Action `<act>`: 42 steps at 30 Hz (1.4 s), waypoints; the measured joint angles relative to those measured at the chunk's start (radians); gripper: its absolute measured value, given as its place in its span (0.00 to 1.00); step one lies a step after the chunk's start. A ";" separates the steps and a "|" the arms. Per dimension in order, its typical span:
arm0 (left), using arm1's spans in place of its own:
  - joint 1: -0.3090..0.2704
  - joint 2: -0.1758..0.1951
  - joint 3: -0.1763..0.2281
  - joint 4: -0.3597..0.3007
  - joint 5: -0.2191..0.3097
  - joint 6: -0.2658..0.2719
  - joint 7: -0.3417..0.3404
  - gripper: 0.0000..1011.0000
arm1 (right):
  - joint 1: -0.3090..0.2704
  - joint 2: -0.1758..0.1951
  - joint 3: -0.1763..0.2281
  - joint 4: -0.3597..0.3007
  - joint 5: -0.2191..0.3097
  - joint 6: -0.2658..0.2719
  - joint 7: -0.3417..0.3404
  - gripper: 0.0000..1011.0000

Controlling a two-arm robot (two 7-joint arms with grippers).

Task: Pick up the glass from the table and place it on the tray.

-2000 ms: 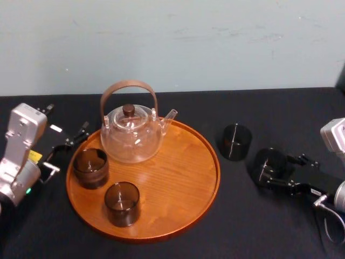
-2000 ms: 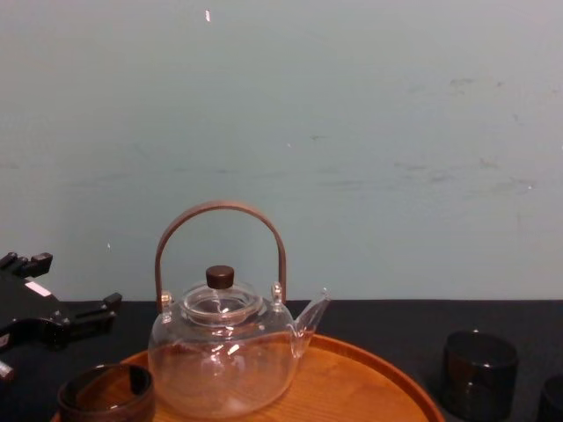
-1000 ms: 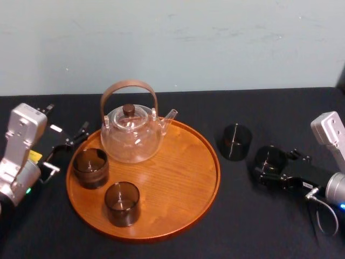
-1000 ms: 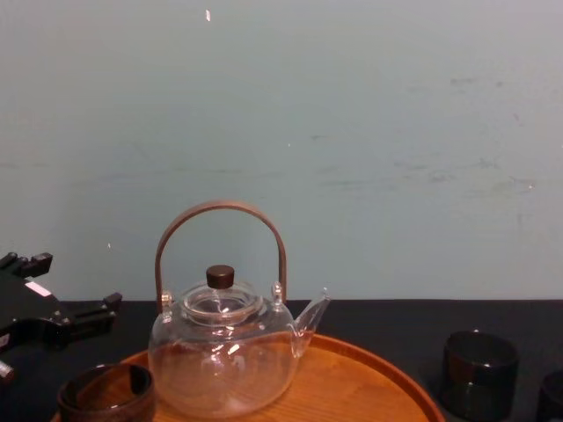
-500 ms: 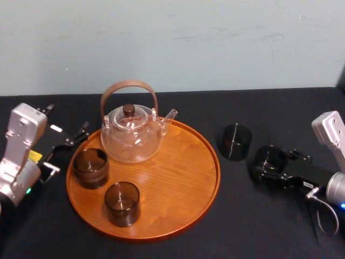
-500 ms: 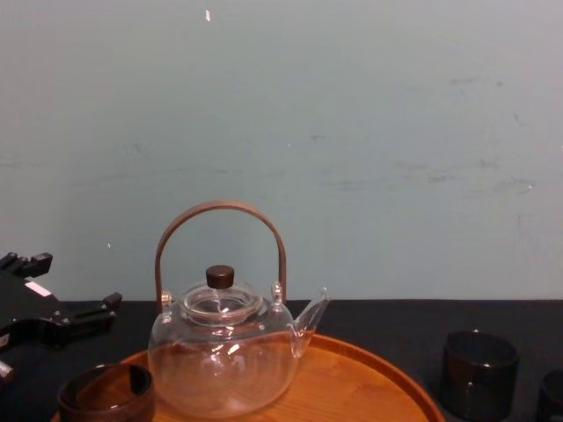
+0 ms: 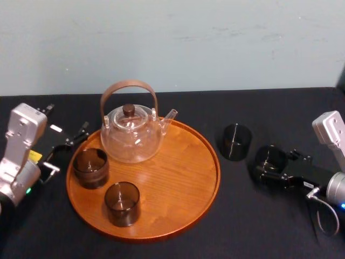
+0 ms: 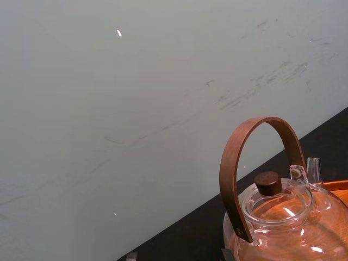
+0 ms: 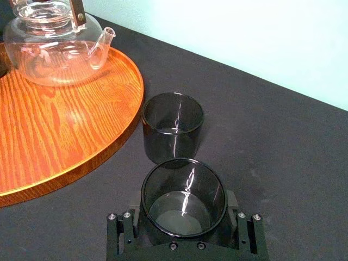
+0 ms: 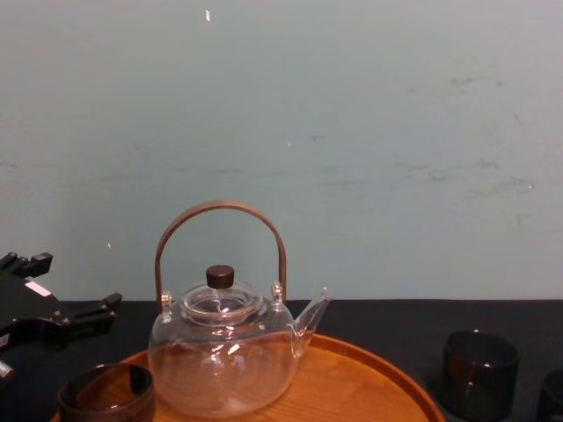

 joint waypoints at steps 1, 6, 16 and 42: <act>0.000 0.000 0.000 0.000 0.000 0.000 0.000 0.99 | -0.001 0.001 0.001 -0.001 0.002 0.001 0.001 0.89; 0.000 0.000 0.000 0.000 0.000 0.000 0.000 0.99 | -0.003 0.018 0.006 -0.023 0.021 0.007 0.024 0.89; 0.000 0.000 0.000 0.000 0.000 0.000 0.000 0.99 | -0.004 0.073 0.003 -0.083 0.069 0.035 0.080 0.89; 0.000 0.000 0.000 0.000 0.000 0.000 0.000 0.99 | 0.105 0.140 -0.153 -0.152 0.077 0.045 0.198 0.89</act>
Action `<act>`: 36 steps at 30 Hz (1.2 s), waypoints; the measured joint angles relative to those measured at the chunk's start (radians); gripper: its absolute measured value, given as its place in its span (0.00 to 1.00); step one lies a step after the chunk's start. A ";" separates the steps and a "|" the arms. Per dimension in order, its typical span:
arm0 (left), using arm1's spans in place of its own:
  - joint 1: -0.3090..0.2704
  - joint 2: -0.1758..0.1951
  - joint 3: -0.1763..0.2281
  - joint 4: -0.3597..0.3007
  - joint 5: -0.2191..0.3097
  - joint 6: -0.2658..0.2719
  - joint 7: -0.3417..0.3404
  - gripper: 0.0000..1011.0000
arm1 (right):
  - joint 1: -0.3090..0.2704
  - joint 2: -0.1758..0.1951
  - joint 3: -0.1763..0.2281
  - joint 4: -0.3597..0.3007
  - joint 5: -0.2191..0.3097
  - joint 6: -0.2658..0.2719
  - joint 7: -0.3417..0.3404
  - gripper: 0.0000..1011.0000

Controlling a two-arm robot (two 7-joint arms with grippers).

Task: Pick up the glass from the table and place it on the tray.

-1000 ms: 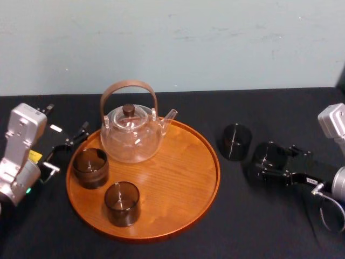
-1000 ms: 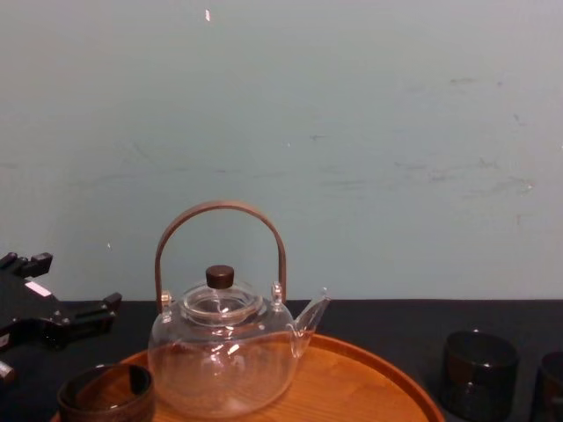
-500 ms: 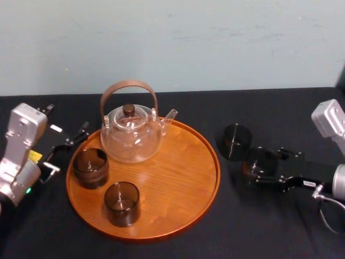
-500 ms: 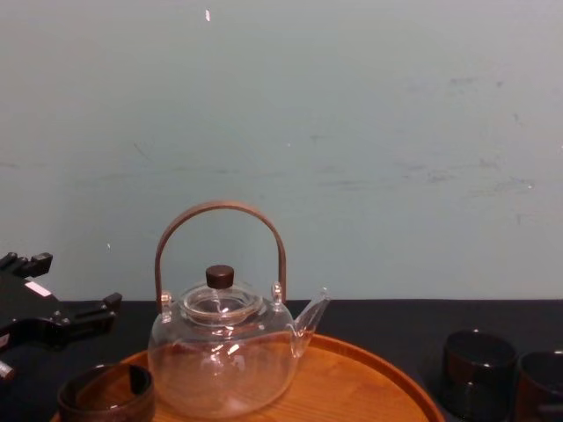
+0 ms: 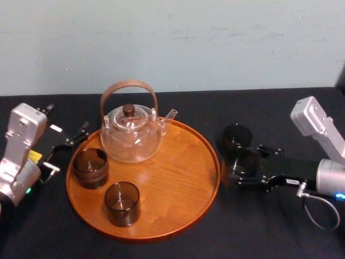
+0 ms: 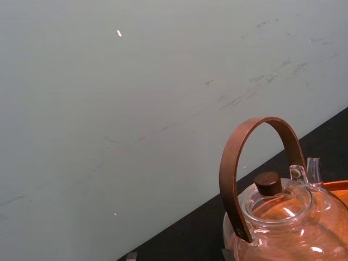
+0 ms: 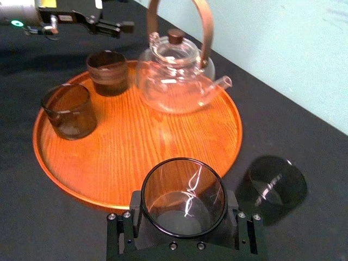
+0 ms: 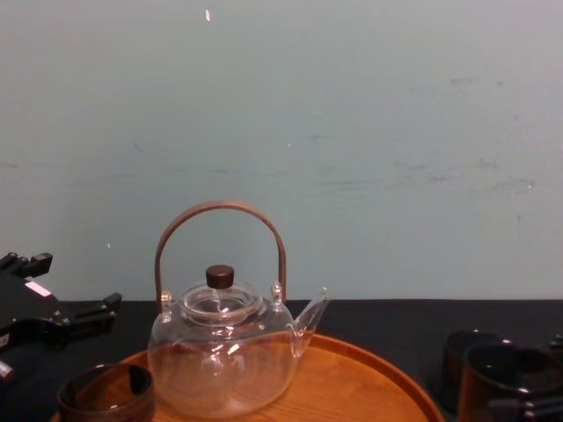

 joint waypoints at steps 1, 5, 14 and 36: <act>0.000 0.000 0.000 0.000 0.000 0.000 0.000 0.99 | 0.004 -0.001 -0.005 -0.001 -0.001 -0.002 0.001 0.89; 0.000 0.000 0.000 0.000 0.000 0.000 0.000 0.99 | 0.027 -0.010 -0.030 -0.003 -0.002 -0.010 0.004 0.89; 0.000 0.000 0.000 0.000 0.000 0.000 0.000 0.99 | 0.077 -0.037 -0.077 0.019 -0.011 -0.020 0.008 0.89; 0.000 0.000 0.000 0.000 0.000 0.000 0.000 0.99 | 0.180 -0.103 -0.175 0.095 -0.052 -0.034 0.030 0.89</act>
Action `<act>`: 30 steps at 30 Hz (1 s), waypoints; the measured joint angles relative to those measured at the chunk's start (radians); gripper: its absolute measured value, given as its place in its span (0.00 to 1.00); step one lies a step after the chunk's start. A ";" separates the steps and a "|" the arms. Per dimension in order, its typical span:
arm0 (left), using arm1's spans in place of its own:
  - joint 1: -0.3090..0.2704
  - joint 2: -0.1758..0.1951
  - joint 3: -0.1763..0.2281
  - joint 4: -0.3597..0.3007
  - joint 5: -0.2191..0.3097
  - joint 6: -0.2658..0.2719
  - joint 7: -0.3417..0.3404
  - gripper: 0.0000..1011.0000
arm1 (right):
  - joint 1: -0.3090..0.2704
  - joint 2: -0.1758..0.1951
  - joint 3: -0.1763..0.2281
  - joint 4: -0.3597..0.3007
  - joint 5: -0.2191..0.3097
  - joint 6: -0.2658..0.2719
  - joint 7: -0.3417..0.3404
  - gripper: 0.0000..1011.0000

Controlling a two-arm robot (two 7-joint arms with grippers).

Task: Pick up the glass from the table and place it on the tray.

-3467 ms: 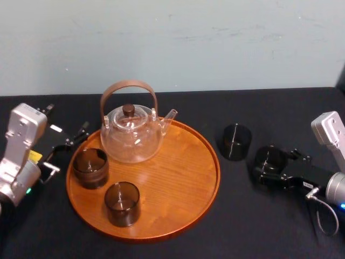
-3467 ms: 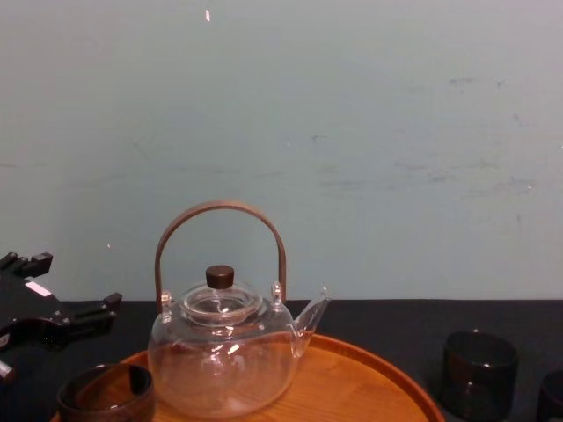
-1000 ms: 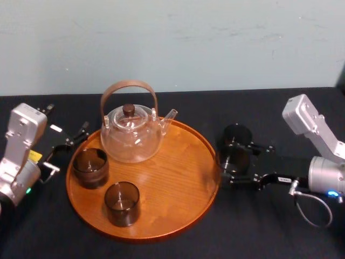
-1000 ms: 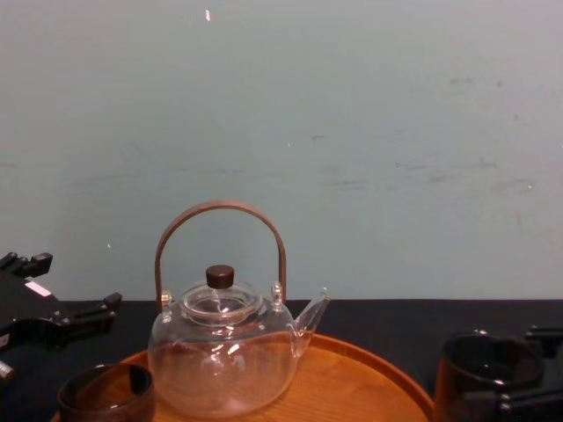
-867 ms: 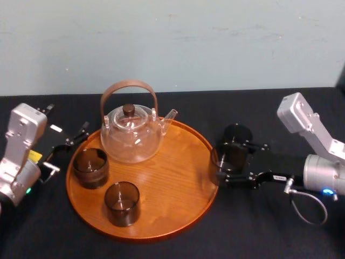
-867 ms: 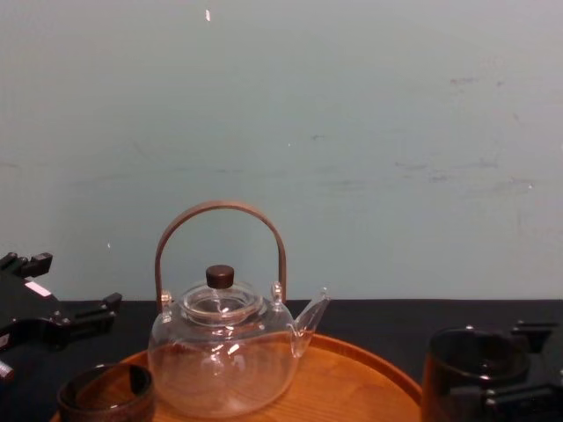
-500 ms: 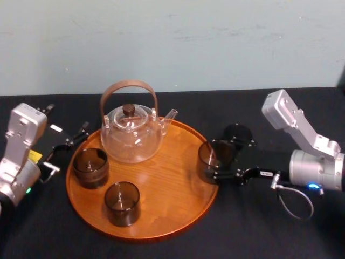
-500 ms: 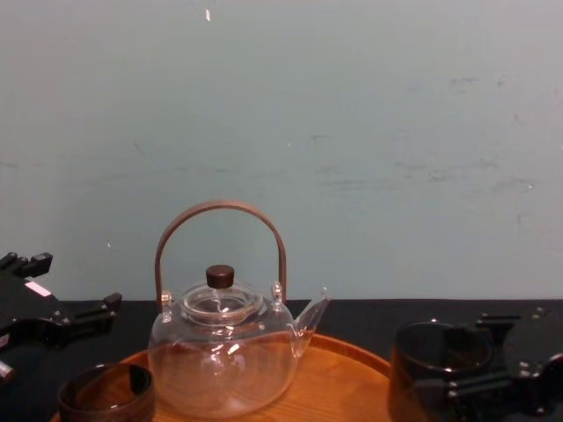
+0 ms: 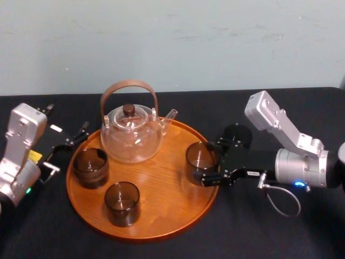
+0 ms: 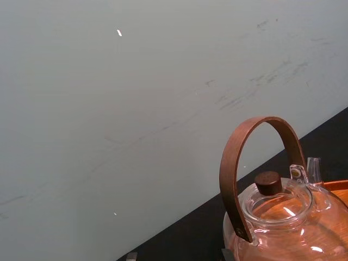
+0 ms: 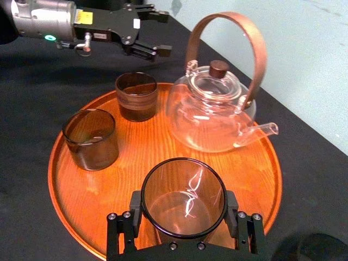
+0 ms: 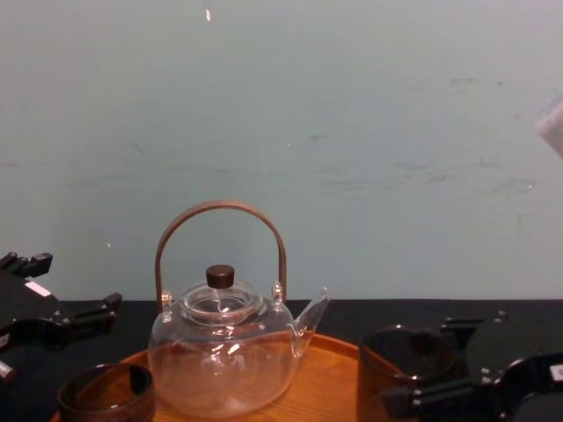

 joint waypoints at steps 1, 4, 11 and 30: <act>0.000 0.000 0.000 0.000 0.000 0.000 0.000 0.99 | 0.003 -0.002 -0.004 0.002 -0.001 -0.001 0.002 0.89; 0.000 0.000 0.000 0.000 0.000 0.000 0.000 0.99 | 0.011 -0.007 -0.017 0.007 -0.008 -0.006 0.011 0.89; 0.000 0.000 0.000 0.000 0.000 0.000 0.000 0.99 | 0.023 -0.019 -0.043 0.016 -0.017 -0.020 0.029 0.89; 0.000 0.000 0.000 0.000 0.000 0.000 0.000 0.99 | 0.046 -0.053 -0.093 0.043 -0.030 -0.063 0.059 0.89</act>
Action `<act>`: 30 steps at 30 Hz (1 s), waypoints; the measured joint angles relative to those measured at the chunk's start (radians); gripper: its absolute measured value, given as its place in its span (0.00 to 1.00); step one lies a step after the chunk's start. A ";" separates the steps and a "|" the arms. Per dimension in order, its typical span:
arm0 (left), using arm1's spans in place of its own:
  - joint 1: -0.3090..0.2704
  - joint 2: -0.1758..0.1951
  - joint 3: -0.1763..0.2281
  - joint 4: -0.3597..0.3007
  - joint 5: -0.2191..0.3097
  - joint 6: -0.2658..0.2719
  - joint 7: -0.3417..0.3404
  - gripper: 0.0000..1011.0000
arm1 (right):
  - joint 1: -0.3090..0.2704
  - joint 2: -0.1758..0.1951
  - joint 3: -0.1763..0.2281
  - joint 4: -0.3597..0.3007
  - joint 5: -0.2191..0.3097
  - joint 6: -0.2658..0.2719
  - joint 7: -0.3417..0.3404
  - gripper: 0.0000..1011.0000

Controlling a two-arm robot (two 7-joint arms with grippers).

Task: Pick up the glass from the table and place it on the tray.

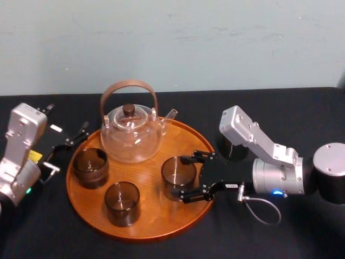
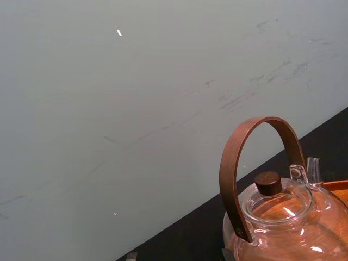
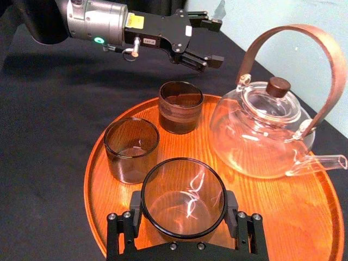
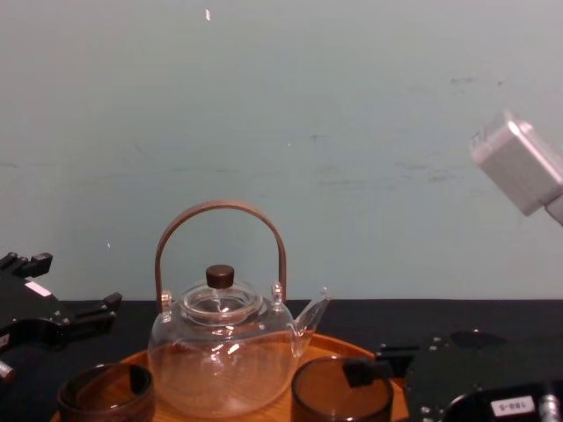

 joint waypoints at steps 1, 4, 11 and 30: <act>0.000 0.000 0.000 0.000 0.000 0.000 0.000 0.99 | 0.001 -0.003 -0.002 0.004 0.000 -0.001 0.000 0.89; 0.000 0.000 0.000 0.000 0.000 0.000 0.000 0.99 | 0.003 -0.008 -0.005 0.012 -0.001 -0.002 0.000 0.89; 0.000 0.000 0.000 0.000 0.000 0.000 0.000 0.99 | 0.010 -0.022 -0.014 0.039 -0.001 -0.004 0.004 0.89; 0.000 0.000 0.000 0.000 0.000 0.000 0.000 0.99 | 0.014 -0.048 -0.029 0.096 -0.006 -0.015 0.008 0.89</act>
